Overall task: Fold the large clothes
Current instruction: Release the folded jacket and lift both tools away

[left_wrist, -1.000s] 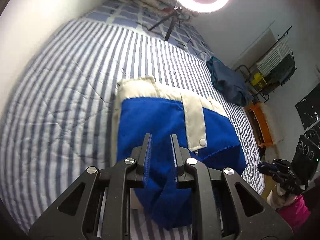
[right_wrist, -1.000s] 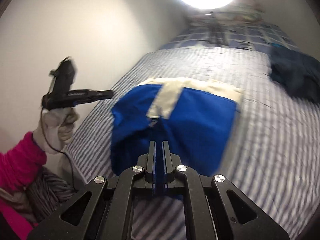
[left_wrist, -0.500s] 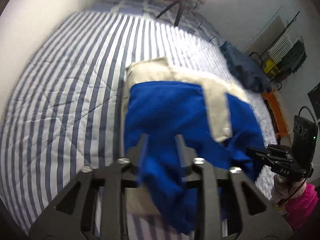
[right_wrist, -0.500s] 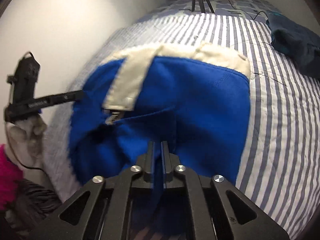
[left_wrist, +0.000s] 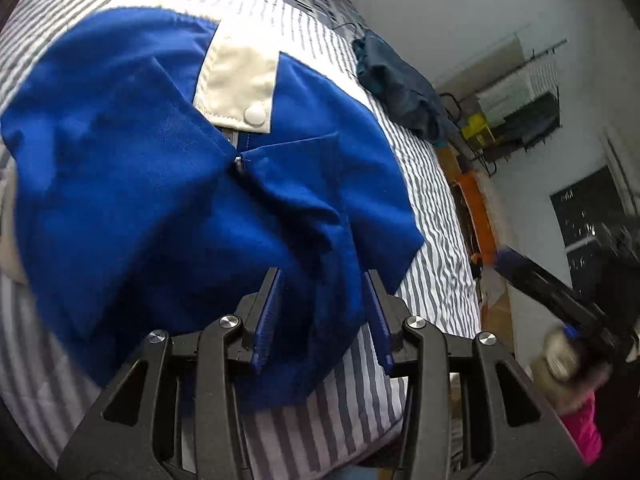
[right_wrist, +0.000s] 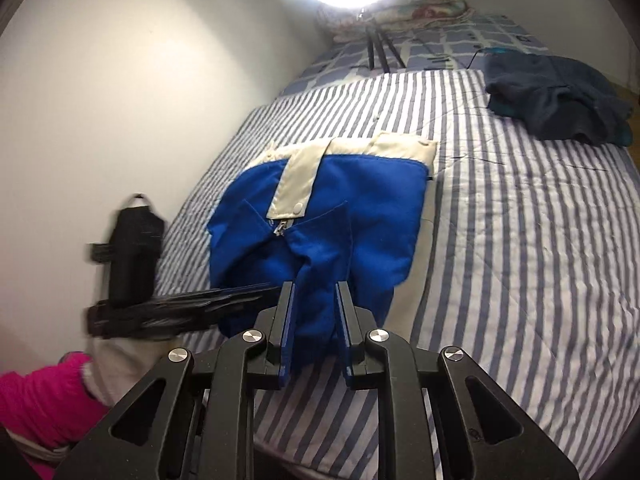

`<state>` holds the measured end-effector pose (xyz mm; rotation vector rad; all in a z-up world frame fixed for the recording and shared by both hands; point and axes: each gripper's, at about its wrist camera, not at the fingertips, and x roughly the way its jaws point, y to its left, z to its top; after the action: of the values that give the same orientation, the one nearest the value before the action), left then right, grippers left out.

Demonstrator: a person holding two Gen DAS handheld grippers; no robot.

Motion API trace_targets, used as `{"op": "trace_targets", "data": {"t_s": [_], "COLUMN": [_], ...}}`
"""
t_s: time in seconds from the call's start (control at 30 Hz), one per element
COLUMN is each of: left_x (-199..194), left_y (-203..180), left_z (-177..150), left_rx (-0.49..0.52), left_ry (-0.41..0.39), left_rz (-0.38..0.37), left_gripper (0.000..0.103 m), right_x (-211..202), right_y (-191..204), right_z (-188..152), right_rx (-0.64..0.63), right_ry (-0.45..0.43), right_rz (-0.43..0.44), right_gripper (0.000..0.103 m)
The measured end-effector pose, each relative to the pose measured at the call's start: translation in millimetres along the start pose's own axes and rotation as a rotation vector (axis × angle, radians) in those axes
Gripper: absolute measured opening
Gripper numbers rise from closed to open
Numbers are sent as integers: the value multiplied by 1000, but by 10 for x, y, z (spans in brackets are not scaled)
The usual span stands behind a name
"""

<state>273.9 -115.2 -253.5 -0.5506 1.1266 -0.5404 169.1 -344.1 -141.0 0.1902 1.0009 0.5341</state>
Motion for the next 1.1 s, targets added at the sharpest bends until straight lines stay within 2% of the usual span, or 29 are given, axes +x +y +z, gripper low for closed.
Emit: {"op": "trace_targets", "data": {"t_s": [0.1, 0.13, 0.17, 0.2, 0.33, 0.47, 0.53, 0.57, 0.63, 0.7, 0.73, 0.77, 0.8, 0.83, 0.87, 1.03, 1.1], "left_x": [60, 72, 107, 150, 163, -182, -500, -768, -1206, -1768, -1989, -2215, -2413, -2633, -2860, -3602, -3769], "left_y": [100, 111, 98, 55, -66, -48, -116, -179, -272, -420, -507, -592, -666, -744, -818, -1019, -1047], "left_z": [49, 52, 49, 36, -81, -126, -177, -194, -174, -147, -110, -95, -85, -52, -25, 60, 107], "left_rx": [-60, -74, -61, -35, 41, 37, 81, 123, 175, 234, 262, 295, 320, 339, 350, 384, 405], "left_ry": [-30, -40, -32, -7, 48, 101, 106, 91, 62, 20, -8, -35, -61, -99, -134, -231, -265], "left_rz": [-32, -69, -98, -117, -129, -102, -92, -62, -55, -37, -22, -2, 22, 53, 75, 115, 139], "left_gripper": [41, 33, 7, 3, 4, 4, 6, 8, 9, 9, 12, 20, 25, 35, 39, 42, 50], "right_x": [-189, -232, -277, -306, -447, -685, -832, -937, -1138, -1373, -1467, -1593, -1674, -1796, -1893, -2268, -2357], "right_y": [10, 7, 13, 20, 54, 96, 175, 236, 368, 520, 584, 674, 742, 825, 893, 1146, 1233], "right_z": [-72, -87, -104, -113, -152, -183, -201, -210, -223, -224, -223, -215, -207, -183, -159, -4, 54], "right_rx": [7, 10, 14, 17, 34, 40, 24, 8, -27, -67, -82, -103, -119, -136, -148, -193, -247], "right_ry": [-24, -29, -37, -44, -74, -91, -99, -105, -121, -147, -161, -182, -196, -213, -227, -272, -296], "right_rz": [15, 21, 27, 28, 32, 39, 37, 32, 11, -21, -36, -57, -70, -81, -89, -126, -150], "right_gripper": [17, 17, 17, 17, 17, 17, 17, 17, 17, 28, 31, 35, 35, 35, 35, 40, 57]}}
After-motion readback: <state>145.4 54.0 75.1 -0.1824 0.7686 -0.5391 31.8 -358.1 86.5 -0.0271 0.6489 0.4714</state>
